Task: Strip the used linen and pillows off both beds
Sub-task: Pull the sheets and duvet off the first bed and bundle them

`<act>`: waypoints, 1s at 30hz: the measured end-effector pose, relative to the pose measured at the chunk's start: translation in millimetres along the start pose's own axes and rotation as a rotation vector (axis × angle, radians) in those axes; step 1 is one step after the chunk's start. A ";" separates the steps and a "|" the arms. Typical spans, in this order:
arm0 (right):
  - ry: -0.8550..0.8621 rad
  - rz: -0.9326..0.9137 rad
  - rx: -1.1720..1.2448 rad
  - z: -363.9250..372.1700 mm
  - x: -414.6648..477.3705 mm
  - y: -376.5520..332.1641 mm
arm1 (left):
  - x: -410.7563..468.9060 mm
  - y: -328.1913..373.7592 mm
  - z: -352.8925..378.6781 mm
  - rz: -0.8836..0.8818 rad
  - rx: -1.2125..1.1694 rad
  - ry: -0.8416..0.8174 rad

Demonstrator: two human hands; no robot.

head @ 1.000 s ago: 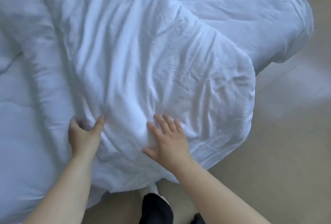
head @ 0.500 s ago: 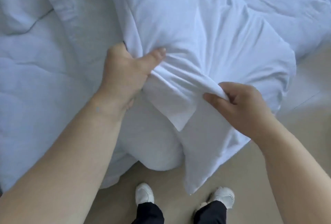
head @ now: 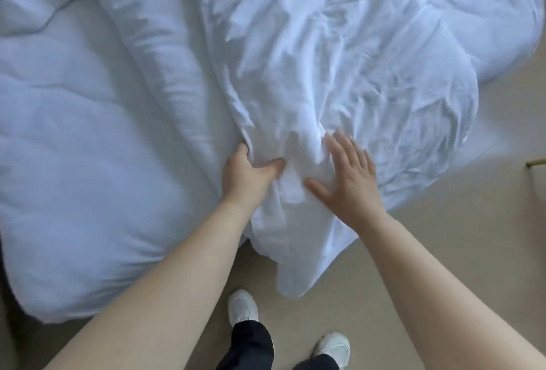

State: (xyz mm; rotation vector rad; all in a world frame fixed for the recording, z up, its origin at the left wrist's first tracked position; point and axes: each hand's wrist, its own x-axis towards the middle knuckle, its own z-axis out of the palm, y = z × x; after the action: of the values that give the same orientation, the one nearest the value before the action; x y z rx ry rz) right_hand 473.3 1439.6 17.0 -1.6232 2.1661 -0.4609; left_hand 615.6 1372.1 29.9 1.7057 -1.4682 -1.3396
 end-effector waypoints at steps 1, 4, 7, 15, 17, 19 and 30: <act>0.050 -0.016 0.026 2.2 -7.8 0.0 | -1.9 -1.9 -1.4 -0.010 -0.039 0.015; 0.115 -0.111 -0.107 13.8 -24.9 -3.6 | -13.5 -15.7 -14.3 0.026 -0.090 0.067; -0.129 -0.042 -0.146 20.9 -32.2 -4.7 | -33.9 -48.0 -24.8 -0.028 -0.117 0.206; -0.309 -0.010 -0.100 22.7 -30.4 -2.0 | -55.8 -74.8 23.1 -0.176 -0.303 0.173; -0.291 -0.031 -0.059 21.0 -34.0 2.4 | -55.2 -84.5 24.9 -0.185 -0.260 0.150; -0.273 -0.050 -0.016 20.1 -38.4 8.0 | -59.4 -93.2 27.3 -0.236 -0.228 0.069; -0.289 -0.198 0.050 6.6 -107.0 66.1 | -84.3 -117.6 74.7 -0.462 -0.315 0.003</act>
State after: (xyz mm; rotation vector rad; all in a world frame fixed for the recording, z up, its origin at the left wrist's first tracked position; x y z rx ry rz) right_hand 448.5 1560.5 -8.5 -1.7637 1.7813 -0.3112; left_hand 604.8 1499.7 -70.7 1.8907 -0.8234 -1.6938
